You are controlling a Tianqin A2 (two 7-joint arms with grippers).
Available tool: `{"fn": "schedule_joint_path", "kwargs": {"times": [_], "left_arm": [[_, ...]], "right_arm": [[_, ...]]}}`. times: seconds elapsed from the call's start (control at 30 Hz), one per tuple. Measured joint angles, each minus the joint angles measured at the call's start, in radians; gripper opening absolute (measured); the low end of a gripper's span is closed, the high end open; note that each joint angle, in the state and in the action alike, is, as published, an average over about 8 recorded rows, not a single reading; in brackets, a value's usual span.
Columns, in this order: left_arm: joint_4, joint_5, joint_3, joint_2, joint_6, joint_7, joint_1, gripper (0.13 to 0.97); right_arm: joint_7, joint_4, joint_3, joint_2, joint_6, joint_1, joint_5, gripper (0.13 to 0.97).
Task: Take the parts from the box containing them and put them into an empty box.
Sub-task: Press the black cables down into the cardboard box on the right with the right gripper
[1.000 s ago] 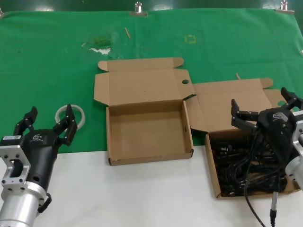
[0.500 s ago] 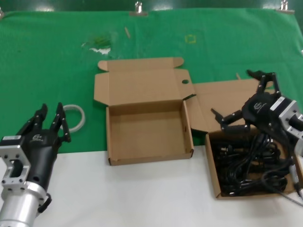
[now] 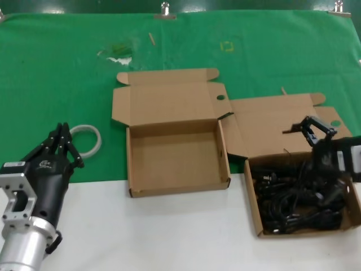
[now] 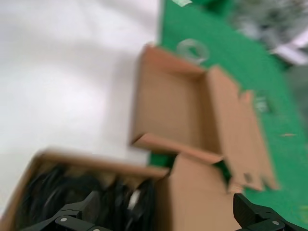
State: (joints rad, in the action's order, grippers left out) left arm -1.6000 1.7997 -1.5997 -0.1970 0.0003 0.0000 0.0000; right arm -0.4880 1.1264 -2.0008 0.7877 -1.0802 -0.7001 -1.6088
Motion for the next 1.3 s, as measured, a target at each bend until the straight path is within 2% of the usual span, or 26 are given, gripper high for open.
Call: {"fn": "schedule_joint_path", "kwargs": {"times": [0.2, 0.37, 0.5, 0.93, 1.3], "left_arm": [[0.000, 0.000, 0.000, 0.001, 0.000, 0.000, 0.000, 0.162], [0.000, 0.000, 0.000, 0.001, 0.000, 0.000, 0.000, 0.156], [0.000, 0.000, 0.000, 0.002, 0.000, 0.000, 0.000, 0.156], [0.000, 0.000, 0.001, 0.002, 0.001, 0.000, 0.000, 0.156], [0.000, 0.000, 0.001, 0.002, 0.001, 0.000, 0.000, 0.156]], "right_arm": [[-0.123, -0.132, -0.095, -0.009, -0.117, -0.156, 0.126, 0.966], [-0.235, -0.232, -0.154, -0.038, -0.146, -0.261, 0.223, 0.966], [-0.279, -0.255, -0.189, -0.049, -0.165, -0.311, 0.281, 0.966], [-0.264, -0.193, -0.229, -0.072, -0.232, -0.301, 0.323, 0.966], [-0.405, -0.373, -0.241, -0.157, -0.181, -0.320, 0.333, 0.966]]}}
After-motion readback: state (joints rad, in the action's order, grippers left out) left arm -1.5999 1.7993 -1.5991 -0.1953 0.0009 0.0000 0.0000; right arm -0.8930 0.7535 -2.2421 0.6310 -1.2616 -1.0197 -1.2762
